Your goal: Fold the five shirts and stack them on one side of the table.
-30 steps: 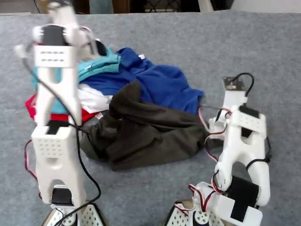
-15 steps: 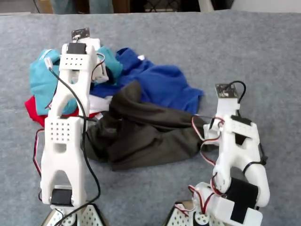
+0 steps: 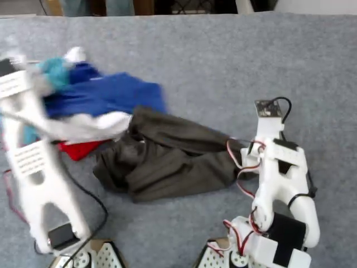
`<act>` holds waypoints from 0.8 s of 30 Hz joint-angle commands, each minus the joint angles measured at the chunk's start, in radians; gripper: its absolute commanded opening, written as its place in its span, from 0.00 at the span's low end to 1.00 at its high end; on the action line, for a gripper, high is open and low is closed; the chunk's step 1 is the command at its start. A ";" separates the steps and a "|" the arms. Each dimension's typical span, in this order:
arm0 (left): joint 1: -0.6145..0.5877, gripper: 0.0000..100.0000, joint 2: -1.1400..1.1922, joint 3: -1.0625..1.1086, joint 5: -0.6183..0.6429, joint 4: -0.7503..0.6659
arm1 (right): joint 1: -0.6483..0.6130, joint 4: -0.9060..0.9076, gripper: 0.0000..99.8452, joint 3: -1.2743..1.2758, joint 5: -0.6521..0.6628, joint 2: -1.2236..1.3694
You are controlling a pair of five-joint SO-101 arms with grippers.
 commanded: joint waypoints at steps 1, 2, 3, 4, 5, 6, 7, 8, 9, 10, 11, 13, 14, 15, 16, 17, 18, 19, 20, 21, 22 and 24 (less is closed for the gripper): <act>-0.177 0.03 -0.089 -0.154 -0.005 0.003 | -0.014 -0.011 0.56 0.008 0.003 -0.002; -0.202 0.03 -0.120 -0.148 -0.005 0.003 | -0.014 -0.011 0.56 0.008 0.003 -0.002; -0.222 0.03 -0.158 -0.148 -0.005 0.008 | -0.014 -0.011 0.56 0.008 0.003 -0.002; -0.242 0.03 -0.190 -0.143 -0.005 0.008 | -0.014 -0.011 0.56 0.008 0.003 -0.002; -0.259 0.03 -0.224 -0.143 0.002 0.008 | -0.014 -0.011 0.56 0.008 0.002 -0.002; -0.272 0.03 -0.261 -0.147 0.005 0.008 | -0.014 -0.011 0.56 0.008 0.002 -0.002; -0.277 0.03 -0.293 -0.147 0.006 0.008 | -0.014 -0.011 0.56 0.008 0.002 -0.002; -0.272 0.03 -0.330 -0.147 0.006 0.008 | -0.014 -0.011 0.56 0.008 0.002 -0.002; -0.255 0.03 -0.364 -0.140 0.006 0.012 | -0.014 -0.011 0.56 0.008 0.002 -0.002; -0.229 0.03 -0.390 -0.137 0.002 0.023 | -0.014 -0.011 0.56 0.008 0.002 -0.002; -0.196 0.05 -0.414 -0.133 -0.002 0.026 | -0.014 -0.011 0.56 0.008 0.002 -0.002; -0.117 0.11 -0.450 -0.081 -0.002 0.026 | -0.014 -0.011 0.56 0.008 0.002 -0.002; -0.068 0.17 -0.462 -0.047 0.003 0.026 | -0.014 -0.011 0.56 0.008 0.002 -0.002; -0.018 0.22 -0.479 -0.016 0.005 0.026 | -0.014 -0.011 0.56 0.008 0.002 -0.002; 0.031 0.27 -0.496 0.024 0.006 0.026 | -0.014 -0.011 0.56 0.008 0.002 -0.002; 0.079 0.29 -0.505 0.074 0.011 0.026 | -0.014 -0.011 0.56 0.008 0.002 -0.002; 0.128 0.28 -0.517 0.133 0.017 0.026 | -0.014 -0.011 0.56 0.008 0.002 -0.002; 0.177 0.28 -0.526 0.199 0.020 0.026 | -0.014 -0.011 0.56 0.008 0.002 -0.002; 0.222 0.28 -0.532 0.266 0.023 0.026 | -0.014 -0.011 0.56 0.008 0.002 -0.002; 0.268 0.28 -0.534 0.338 0.023 0.026 | -0.014 -0.011 0.56 0.008 0.002 -0.002; 0.312 0.28 -0.531 0.412 0.025 0.026 | -0.014 -0.011 0.56 0.008 0.002 -0.002; 0.398 0.28 -0.516 0.542 0.025 0.020 | -0.014 -0.011 0.56 0.008 0.002 -0.002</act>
